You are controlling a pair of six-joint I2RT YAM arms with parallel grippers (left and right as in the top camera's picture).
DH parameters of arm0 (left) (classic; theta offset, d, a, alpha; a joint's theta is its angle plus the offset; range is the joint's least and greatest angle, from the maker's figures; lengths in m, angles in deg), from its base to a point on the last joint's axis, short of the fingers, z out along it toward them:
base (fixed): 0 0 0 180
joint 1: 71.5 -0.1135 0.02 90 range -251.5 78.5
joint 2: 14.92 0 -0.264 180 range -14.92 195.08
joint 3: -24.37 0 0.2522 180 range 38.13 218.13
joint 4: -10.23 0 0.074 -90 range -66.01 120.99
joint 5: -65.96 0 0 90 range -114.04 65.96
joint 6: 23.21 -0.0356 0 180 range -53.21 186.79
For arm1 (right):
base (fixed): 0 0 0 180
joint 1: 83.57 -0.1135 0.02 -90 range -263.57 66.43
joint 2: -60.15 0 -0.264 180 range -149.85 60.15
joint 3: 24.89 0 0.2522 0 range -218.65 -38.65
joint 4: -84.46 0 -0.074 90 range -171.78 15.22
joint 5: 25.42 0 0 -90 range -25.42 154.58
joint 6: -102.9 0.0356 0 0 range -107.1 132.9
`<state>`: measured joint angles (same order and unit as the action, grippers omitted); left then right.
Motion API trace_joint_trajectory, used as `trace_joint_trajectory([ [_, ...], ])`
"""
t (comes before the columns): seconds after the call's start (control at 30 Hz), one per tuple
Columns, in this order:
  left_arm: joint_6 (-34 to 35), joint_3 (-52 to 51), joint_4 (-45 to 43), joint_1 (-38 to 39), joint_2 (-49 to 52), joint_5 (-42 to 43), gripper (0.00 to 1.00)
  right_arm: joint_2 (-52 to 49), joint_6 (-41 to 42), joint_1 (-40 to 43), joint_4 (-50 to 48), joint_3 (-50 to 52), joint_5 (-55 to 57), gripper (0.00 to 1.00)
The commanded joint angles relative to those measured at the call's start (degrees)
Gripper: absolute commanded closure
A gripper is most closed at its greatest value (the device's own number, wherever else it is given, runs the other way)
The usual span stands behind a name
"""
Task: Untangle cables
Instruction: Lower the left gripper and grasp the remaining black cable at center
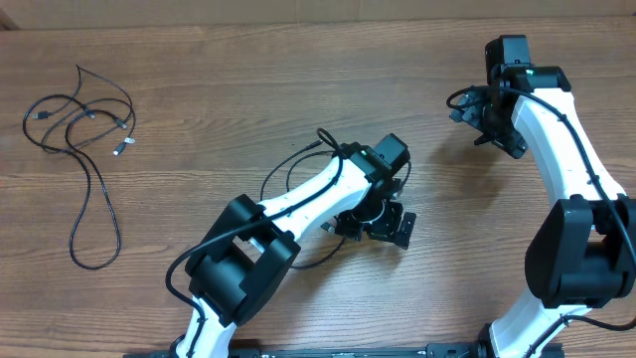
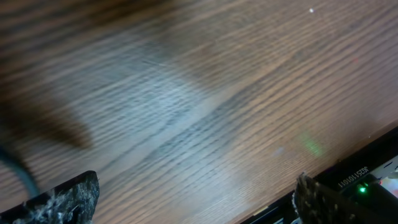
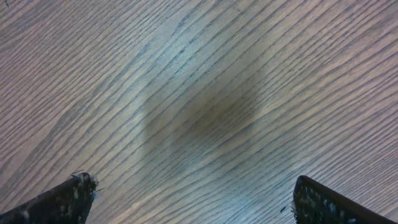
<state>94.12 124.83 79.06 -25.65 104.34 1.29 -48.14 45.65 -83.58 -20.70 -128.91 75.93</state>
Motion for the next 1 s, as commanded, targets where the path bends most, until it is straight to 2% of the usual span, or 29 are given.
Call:
trace_joint_trajectory([
  [0.0, 1.7, -0.4, -0.4, 1.0, -1.4, -1.9, 0.0, 0.9, -0.2, 0.1, -0.2, 0.3, 0.6, 0.0],
  [0.4, 1.7, -0.4, -5.1, 1.0, -1.4, -5.1, 0.0, 0.9, -0.2, 0.1, -0.2, 0.3, 0.6, 0.0],
  [0.77, 1.7, -0.4, -5.2, 1.0, -1.4, -8.4, 0.0, 0.9, -0.2, 0.1, -0.2, 0.3, 0.6, 0.0],
  [0.97, 1.7, -0.4, -6.4, 1.0, -1.4, -13.1, 0.0, 0.9, -0.2, 0.1, -0.2, 0.3, 0.6, 0.0],
])
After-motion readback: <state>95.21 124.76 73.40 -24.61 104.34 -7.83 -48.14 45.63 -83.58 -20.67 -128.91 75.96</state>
